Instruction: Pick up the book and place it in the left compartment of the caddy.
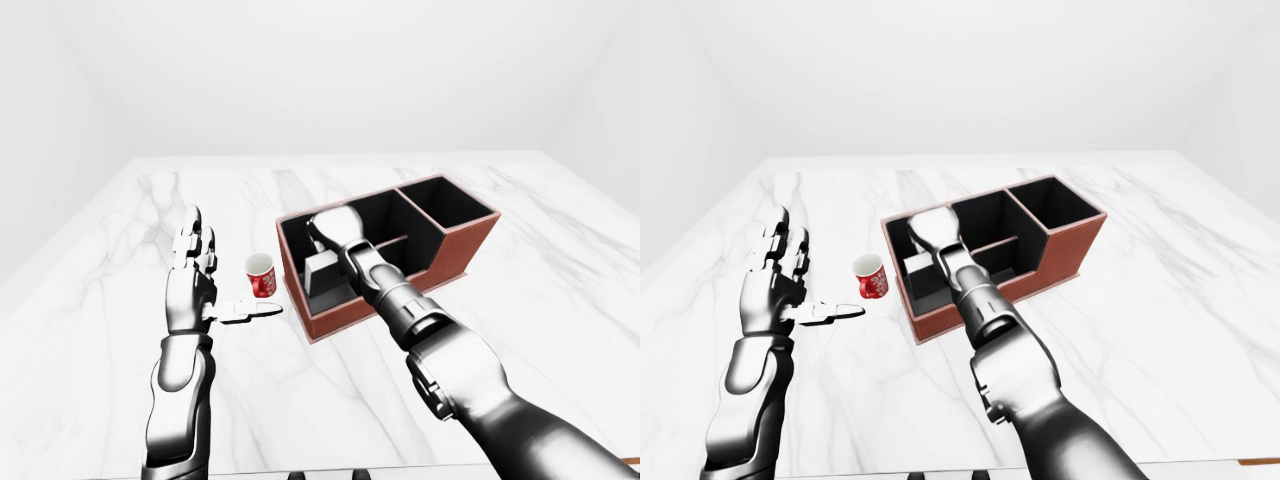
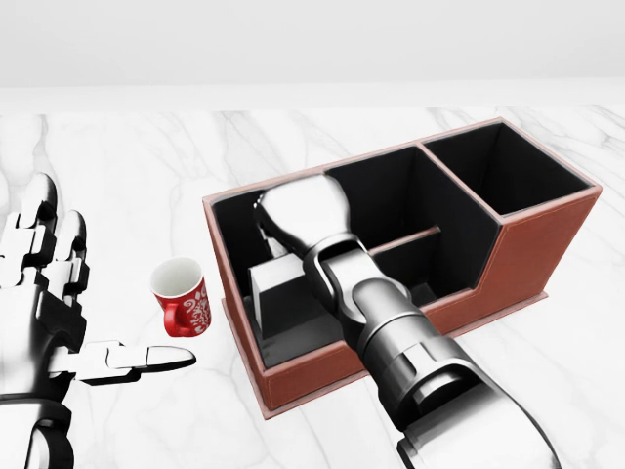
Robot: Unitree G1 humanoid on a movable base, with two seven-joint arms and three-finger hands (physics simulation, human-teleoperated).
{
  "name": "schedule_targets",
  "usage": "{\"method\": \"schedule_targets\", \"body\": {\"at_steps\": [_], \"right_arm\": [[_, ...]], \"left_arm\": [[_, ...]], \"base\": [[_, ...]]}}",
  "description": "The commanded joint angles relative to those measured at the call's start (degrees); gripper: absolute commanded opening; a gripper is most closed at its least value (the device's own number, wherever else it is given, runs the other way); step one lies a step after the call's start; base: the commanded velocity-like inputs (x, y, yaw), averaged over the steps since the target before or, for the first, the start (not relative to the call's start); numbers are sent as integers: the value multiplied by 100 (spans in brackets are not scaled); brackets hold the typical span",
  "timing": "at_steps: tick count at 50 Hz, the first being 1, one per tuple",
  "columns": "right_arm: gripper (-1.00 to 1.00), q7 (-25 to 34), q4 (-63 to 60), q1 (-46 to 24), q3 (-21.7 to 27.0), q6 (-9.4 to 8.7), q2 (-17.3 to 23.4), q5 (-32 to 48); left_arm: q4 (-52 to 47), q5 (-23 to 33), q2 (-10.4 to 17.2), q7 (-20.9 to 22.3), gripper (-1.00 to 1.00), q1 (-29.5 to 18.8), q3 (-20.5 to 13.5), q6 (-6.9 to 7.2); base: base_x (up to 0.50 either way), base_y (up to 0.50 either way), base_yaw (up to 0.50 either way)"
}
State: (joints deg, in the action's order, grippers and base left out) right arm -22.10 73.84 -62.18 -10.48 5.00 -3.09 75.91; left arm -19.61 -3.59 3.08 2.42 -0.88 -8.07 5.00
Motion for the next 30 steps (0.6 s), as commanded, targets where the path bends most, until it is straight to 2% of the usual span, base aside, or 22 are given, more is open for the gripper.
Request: {"method": "schedule_targets", "body": {"at_steps": [1,30], "right_arm": [[-100,-228,-17,-24,132,0,-4,119],[-100,-296,45,115,112,0,-41,177]], "left_arm": [[16,-8,6,-1,100,-7,-8,0],[-5,-13,2,12,100,30,-18,0]], "base": [[0,0,0],[0,0,0]]}}
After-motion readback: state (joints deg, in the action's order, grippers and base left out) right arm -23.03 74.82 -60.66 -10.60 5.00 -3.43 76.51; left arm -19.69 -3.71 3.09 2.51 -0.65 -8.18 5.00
